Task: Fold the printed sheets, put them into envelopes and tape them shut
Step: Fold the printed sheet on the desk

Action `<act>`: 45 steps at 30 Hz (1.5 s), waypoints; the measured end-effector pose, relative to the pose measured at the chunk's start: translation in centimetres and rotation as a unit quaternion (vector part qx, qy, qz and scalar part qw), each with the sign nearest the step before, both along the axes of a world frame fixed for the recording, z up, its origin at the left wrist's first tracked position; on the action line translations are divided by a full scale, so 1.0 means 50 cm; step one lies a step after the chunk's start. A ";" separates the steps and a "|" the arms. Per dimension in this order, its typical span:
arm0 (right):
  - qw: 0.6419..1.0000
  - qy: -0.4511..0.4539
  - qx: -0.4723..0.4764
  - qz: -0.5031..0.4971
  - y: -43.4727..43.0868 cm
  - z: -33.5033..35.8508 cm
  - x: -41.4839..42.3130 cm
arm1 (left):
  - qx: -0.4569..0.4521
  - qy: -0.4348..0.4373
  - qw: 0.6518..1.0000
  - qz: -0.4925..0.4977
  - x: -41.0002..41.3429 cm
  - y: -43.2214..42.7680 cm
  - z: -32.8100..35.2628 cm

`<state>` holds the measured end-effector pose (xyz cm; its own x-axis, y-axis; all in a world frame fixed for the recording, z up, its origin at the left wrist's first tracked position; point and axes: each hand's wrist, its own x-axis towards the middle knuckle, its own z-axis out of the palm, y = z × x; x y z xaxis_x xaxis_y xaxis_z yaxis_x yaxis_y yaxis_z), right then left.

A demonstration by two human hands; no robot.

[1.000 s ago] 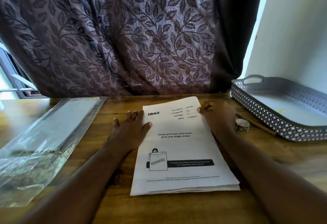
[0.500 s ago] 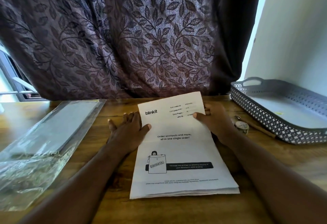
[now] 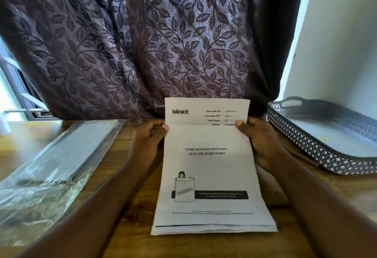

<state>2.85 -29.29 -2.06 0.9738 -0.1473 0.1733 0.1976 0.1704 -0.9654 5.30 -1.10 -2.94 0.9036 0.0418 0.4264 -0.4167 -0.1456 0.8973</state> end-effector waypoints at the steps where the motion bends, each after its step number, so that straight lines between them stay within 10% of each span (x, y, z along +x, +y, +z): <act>1: 1.000 -0.001 -0.002 0.001 -0.001 0.001 0.000 | -0.016 0.007 1.000 -0.011 -0.002 -0.001 0.002; 25: 0.997 0.045 -0.010 0.067 -0.006 0.013 -0.015 | -0.214 0.117 0.966 -0.089 -0.027 0.001 0.015; 33: 0.985 -0.008 -0.171 0.016 0.015 0.008 -0.014 | -0.048 0.121 0.991 -0.040 -0.003 0.010 -0.001; 38: 0.866 -0.102 -0.477 -0.109 0.036 0.005 -0.015 | 0.064 0.010 0.998 0.002 -0.032 -0.012 0.013; 45: 0.797 -0.198 -0.563 -0.088 0.100 0.023 -0.019 | 0.228 -0.113 0.967 0.023 -0.059 -0.039 0.013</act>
<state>1.88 -24.29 -0.90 0.7907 0.1909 0.5817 0.4507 -0.8246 -0.3419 2.36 -3.07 -2.32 0.7867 -0.1586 0.5967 -0.5785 -0.5271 0.6226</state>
